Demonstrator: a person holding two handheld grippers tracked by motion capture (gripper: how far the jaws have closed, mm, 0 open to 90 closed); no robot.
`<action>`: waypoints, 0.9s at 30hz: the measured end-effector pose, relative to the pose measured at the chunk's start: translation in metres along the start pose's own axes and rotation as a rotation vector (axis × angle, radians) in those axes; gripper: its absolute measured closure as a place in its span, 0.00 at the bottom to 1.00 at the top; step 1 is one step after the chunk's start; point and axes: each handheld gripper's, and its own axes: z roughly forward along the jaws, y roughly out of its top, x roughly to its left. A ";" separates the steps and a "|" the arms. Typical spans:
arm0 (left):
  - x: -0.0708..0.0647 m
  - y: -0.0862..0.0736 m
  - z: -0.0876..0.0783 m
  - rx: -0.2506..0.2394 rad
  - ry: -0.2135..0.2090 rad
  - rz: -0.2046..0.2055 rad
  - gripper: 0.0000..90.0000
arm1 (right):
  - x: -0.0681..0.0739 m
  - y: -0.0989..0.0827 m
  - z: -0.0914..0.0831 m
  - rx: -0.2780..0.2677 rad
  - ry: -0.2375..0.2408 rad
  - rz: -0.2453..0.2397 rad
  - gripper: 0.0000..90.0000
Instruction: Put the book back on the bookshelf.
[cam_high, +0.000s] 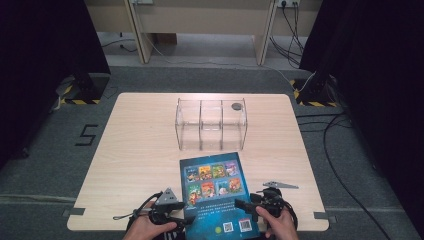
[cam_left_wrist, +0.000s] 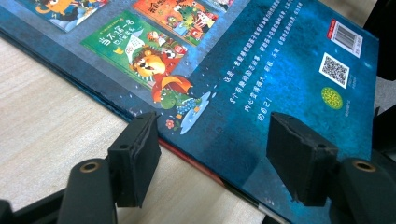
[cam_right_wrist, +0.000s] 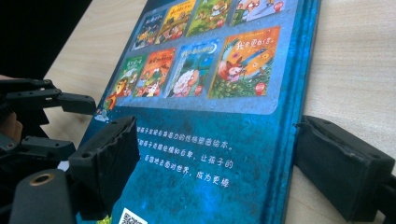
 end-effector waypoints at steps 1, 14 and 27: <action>0.000 0.000 0.000 0.000 -0.002 0.001 0.37 | 0.000 0.000 0.000 0.006 0.001 -0.001 0.16; -0.001 -0.002 0.002 -0.022 0.009 0.015 0.37 | -0.008 -0.005 -0.009 -0.007 0.056 0.099 0.28; -0.001 0.000 0.002 -0.021 0.015 -0.008 0.38 | -0.001 0.021 0.017 -0.010 -0.076 -0.011 0.17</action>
